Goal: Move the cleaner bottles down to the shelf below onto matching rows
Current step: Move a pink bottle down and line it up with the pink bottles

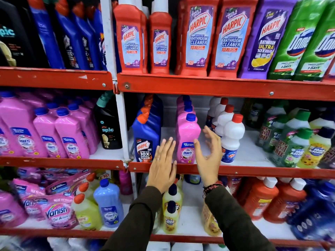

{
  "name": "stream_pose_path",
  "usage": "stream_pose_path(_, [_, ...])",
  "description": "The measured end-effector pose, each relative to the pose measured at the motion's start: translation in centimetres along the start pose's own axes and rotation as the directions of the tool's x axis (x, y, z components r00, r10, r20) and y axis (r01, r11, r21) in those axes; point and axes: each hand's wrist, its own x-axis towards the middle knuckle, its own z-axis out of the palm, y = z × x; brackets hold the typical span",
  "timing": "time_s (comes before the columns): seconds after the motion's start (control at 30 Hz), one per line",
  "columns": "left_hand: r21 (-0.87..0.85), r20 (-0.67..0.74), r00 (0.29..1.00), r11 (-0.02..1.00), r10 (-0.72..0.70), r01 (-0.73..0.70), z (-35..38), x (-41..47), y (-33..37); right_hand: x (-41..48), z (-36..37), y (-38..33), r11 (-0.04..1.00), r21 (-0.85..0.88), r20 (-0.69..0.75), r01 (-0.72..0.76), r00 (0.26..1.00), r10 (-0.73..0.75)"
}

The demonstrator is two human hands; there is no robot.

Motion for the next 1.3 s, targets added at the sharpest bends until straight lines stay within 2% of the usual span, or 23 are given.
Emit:
stream_pose_path(0.03, [-0.003,-0.054,0.998,1.0,0.012,-0.012,-0.5,-0.1,-0.2,-0.4,0.6,-0.5,0.999,-0.008,-0.02,0.041,0.999,-0.041])
stream_pose_path(0.1, [-0.067,-0.164,0.985,0.997,-0.051,0.04,-1.5,-0.1,-0.8,-1.1,2.1,-1.4,0.998,-0.012,0.049,0.055,0.997,-0.055])
stream_pose_path(0.13, [-0.129,-0.217,0.968,0.986,-0.129,0.102,-2.0,-0.1,-1.1,-1.6,3.0,-1.7,1.0,-0.001,0.121,0.019,0.992,-0.019])
stream_pose_path(0.2, [-0.319,-0.276,0.898,0.914,-0.342,0.25,-2.9,0.0,-1.7,-2.9,4.9,-1.9,0.986,0.039,0.292,-0.162,0.945,0.144])
stream_pose_path(0.27, [-0.527,-0.199,0.822,0.766,-0.533,0.368,-3.7,0.1,-2.6,-4.2,6.8,-1.8,0.927,0.056,0.422,-0.37,0.851,0.314])
stream_pose_path(0.33, [-0.621,-0.06,0.79,0.642,-0.611,0.449,-4.3,0.0,-3.6,-5.3,8.3,-1.4,0.879,0.036,0.48,-0.476,0.779,0.402])
stream_pose_path(0.4, [-0.611,0.044,0.792,0.611,-0.608,0.503,-4.8,-0.2,-4.6,-6.1,9.3,-1.3,0.857,0.046,0.486,-0.513,0.761,0.43])
stream_pose_path(0.53, [-0.546,0.104,0.801,0.64,-0.589,0.541,-4.9,-0.6,-5.6,-6.5,10.1,-1.3,0.831,0.098,0.465,-0.548,0.763,0.449])
stream_pose_path(0.7, [-0.523,0.112,0.813,0.662,-0.571,0.537,-4.8,-0.5,-5.7,-6.1,10.0,-1.6,0.827,0.084,0.473,-0.556,0.753,0.458])
stream_pose_path(0.8, [-0.521,0.076,0.787,0.649,-0.612,0.555,-4.3,-0.5,-5.2,-6.3,9.5,-1.4,0.862,0.045,0.466,-0.506,0.773,0.429])
stream_pose_path(0.93, [-0.397,-0.213,0.756,0.762,-0.619,0.512,-3.5,-1.8,-1.9,-7.3,7.4,-1.4,0.955,-0.08,0.199,-0.287,0.934,0.297])
stream_pose_path(1.0, [-0.357,-0.228,0.797,0.81,-0.559,0.466,-2.4,-2.5,-0.1,-7.2,5.8,-1.0,0.965,-0.04,0.048,-0.259,0.964,0.26])
stream_pose_path(1.07, [-0.388,-0.159,0.867,0.837,-0.473,0.386,-1.3,-2.7,1.4,-6.1,4.1,-0.3,0.956,-0.024,-0.054,-0.291,0.956,0.29])
stream_pose_path(1.13, [-0.504,-0.03,0.91,0.792,-0.414,0.344,-0.4,-2.1,2.7,-4.7,2.6,0.4,0.924,-0.051,-0.034,-0.38,0.925,0.378])
stream_pose_path(1.2, [-0.582,0.13,0.909,0.711,-0.397,0.394,0.4,-1.0,3.6,-3.8,1.7,1.3,0.89,-0.03,0.068,-0.454,0.888,0.455])
stream_pose_path(1.3, [-0.578,0.269,0.871,0.654,-0.412,0.488,1.6,0.9,4.0,-3.6,0.8,2.1,0.899,-0.031,0.172,-0.437,0.884,0.435])
